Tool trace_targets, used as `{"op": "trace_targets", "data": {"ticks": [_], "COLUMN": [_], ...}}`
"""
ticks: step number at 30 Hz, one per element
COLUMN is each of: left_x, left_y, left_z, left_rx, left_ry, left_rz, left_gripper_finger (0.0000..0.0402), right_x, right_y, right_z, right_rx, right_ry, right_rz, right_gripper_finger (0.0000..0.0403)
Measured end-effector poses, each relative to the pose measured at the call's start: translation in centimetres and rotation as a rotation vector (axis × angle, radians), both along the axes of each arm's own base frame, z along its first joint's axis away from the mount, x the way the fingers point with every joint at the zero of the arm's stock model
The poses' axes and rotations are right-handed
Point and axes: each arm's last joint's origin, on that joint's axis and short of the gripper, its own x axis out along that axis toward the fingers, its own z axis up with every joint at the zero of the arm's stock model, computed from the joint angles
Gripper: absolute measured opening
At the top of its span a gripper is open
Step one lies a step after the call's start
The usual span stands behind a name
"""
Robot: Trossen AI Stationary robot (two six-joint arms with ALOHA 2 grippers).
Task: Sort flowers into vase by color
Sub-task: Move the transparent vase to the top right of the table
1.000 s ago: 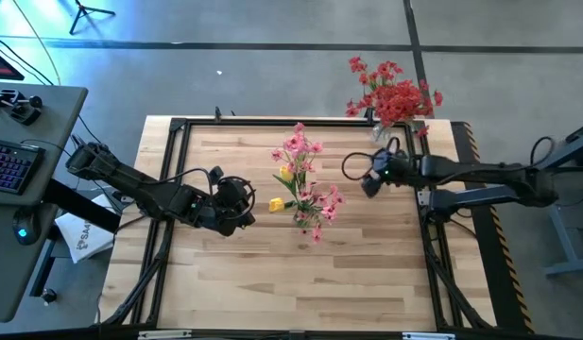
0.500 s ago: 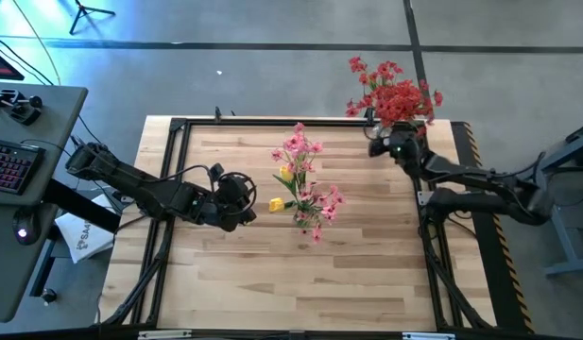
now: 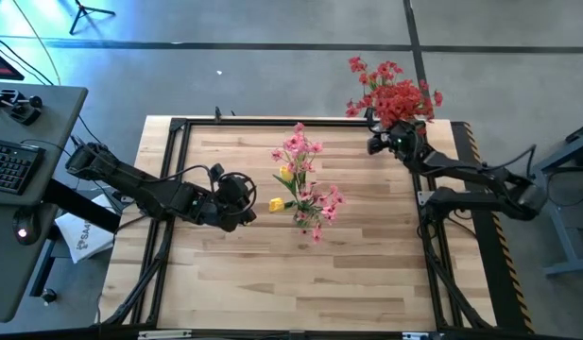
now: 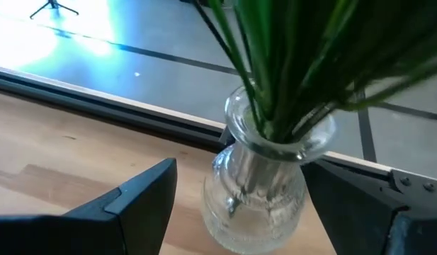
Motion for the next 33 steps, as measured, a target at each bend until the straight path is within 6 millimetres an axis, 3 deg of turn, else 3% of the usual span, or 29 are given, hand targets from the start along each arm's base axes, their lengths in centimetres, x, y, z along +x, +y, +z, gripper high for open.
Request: {"op": "trace_targets", "data": {"ticks": [8, 24, 29, 33], "left_x": [0.0, 0.0, 0.0, 0.0], "left_y": [0.0, -0.1, -0.1, -0.1], "left_z": [0.0, 0.0, 0.0, 0.0], "left_rx": [-0.008, -0.021, -0.021, -0.021], "left_ry": [0.002, 0.005, 0.005, 0.005], "left_rz": [-0.006, -0.015, -0.015, -0.015], "left_gripper_finger": [0.0117, 0.0117, 0.0117, 0.0117], "right_x": [1.0, 1.2, 1.0, 0.7], "right_y": [-1.1, -1.2, -0.9, -0.5], "right_z": [-1.2, -1.5, -1.8, -1.3], "right_rx": [-0.026, -0.019, 0.019, 0.034], "right_ry": [0.036, 0.057, 0.069, 0.069], "right_rz": [0.026, 0.041, 0.052, 0.070], "right_gripper_finger": [0.0300, 0.0124, 0.0097, 0.0100]}}
